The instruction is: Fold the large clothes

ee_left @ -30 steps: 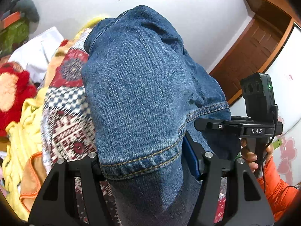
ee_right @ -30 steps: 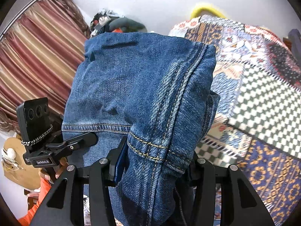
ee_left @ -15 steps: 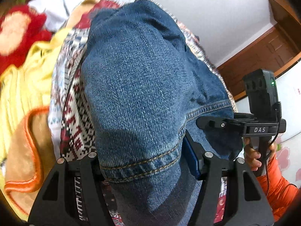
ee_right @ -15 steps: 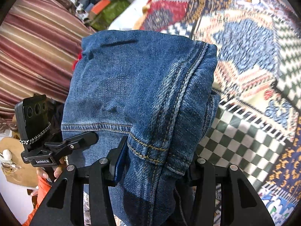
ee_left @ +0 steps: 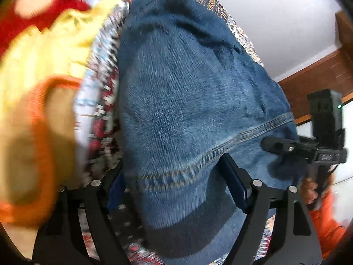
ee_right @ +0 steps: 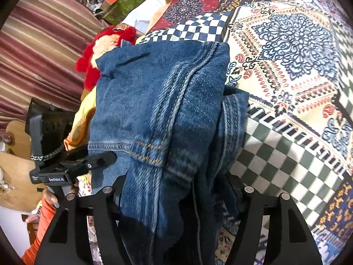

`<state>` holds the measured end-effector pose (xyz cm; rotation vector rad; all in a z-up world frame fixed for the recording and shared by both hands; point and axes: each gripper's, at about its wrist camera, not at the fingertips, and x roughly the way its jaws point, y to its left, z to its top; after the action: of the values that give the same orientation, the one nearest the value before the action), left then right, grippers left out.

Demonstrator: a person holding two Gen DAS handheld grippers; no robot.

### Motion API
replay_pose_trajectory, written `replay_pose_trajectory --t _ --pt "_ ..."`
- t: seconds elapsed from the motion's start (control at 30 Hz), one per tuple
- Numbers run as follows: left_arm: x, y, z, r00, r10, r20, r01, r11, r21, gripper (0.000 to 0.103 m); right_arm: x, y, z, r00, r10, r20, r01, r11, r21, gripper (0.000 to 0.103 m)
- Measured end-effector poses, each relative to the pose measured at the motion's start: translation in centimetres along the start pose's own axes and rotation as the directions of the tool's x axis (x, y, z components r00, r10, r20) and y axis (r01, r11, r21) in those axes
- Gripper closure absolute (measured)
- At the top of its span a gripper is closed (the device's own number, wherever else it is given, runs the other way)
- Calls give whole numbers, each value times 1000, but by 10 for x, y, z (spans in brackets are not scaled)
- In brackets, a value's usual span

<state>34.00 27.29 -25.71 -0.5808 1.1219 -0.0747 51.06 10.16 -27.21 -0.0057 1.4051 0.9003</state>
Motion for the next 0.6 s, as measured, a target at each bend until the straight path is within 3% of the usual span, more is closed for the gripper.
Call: replay_pose_trajectory --t 0.07,0.17,0.3,0.37,0.43,0.6 --pt "-17 -14 -7 992 115 44 -118 990 76 23 -9 4 -5 1000 -18 8 18 1000 -23 37" --pt "-31 -36 -20 972 217 87 -229 958 174 24 -27 17 -14 996 -80 47 84 993 -86 37" --pt "-27 -57 -47 961 257 100 -275 921 275 23 -44 33 -36 984 -148 96 165 966 -198 37" --pt "-24 -61 -57 941 310 135 -337 891 305 23 -44 32 -47 979 -183 90 199 954 -224 37" --pt "-20 -62 -66 932 331 148 -362 877 315 23 -41 26 -56 974 -208 86 223 948 -228 35" --pt "-31 -65 -81 917 364 165 -399 861 316 23 -54 7 -67 988 -149 44 154 977 -150 31"
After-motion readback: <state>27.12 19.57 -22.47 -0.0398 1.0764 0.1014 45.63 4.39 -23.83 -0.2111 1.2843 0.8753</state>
